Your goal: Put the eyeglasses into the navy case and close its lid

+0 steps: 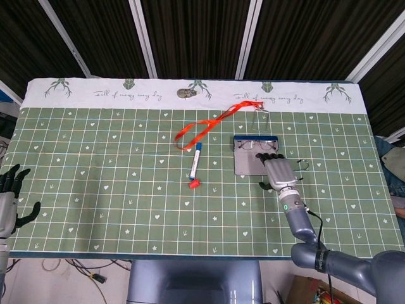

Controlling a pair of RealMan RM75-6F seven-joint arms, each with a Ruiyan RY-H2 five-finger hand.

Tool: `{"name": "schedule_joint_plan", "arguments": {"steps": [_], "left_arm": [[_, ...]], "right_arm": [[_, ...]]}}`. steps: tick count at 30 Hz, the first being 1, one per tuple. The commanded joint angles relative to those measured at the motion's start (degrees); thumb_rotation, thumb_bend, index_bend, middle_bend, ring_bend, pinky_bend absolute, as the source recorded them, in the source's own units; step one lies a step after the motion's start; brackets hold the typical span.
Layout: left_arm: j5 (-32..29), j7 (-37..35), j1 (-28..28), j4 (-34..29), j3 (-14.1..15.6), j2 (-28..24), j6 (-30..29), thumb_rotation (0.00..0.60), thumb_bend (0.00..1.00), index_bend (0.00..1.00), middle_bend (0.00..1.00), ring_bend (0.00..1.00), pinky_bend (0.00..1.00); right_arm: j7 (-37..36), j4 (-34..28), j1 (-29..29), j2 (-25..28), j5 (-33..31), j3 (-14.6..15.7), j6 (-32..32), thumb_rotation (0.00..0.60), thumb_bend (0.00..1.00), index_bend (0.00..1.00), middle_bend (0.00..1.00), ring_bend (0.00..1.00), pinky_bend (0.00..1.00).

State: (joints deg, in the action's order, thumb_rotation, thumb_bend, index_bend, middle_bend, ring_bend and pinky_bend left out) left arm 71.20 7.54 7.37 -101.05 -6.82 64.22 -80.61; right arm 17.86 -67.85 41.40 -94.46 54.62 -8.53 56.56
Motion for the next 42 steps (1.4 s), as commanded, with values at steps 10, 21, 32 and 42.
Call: {"name": "schedule_joint_plan", "arguments": {"steps": [10, 21, 32, 42], "left_arm": [[-0.2, -0.3, 0.1, 0.0, -0.1, -0.1, 0.2, 0.600, 0.36, 0.12, 0.00, 0.00, 0.00], [-0.1, -0.4, 0.1, 0.1, -0.1, -0.1, 0.2, 0.600, 0.36, 0.12, 0.00, 0.00, 0.00], [0.0, -0.3, 0.0, 0.2, -0.1, -0.1, 0.0, 0.600, 0.36, 0.12, 0.00, 0.00, 0.00], [-0.1, -0.4, 0.0, 0.2, -0.1, 0.0, 0.0, 0.600, 0.36, 0.12, 0.00, 0.00, 0.00]], "right_arm": [[-1.3, 5.8, 0.8, -3.7, 1.2, -2.1, -1.7, 0.600, 0.40, 0.29, 0.32, 0.29, 0.23], [-0.3, 7.6, 1.0, -4.3, 0.9, -2.6, -4.2, 0.600, 0.32, 0.29, 0.29, 0.27, 0.23], [0.0, 8.3, 0.9, -4.6, 0.9, -3.4, -4.9, 0.600, 0.32, 0.29, 0.29, 0.28, 0.23], [-0.3, 9.4, 0.8, -5.1, 1.2, -3.7, -5.9, 0.600, 0.32, 0.29, 0.30, 0.28, 0.23]]}}
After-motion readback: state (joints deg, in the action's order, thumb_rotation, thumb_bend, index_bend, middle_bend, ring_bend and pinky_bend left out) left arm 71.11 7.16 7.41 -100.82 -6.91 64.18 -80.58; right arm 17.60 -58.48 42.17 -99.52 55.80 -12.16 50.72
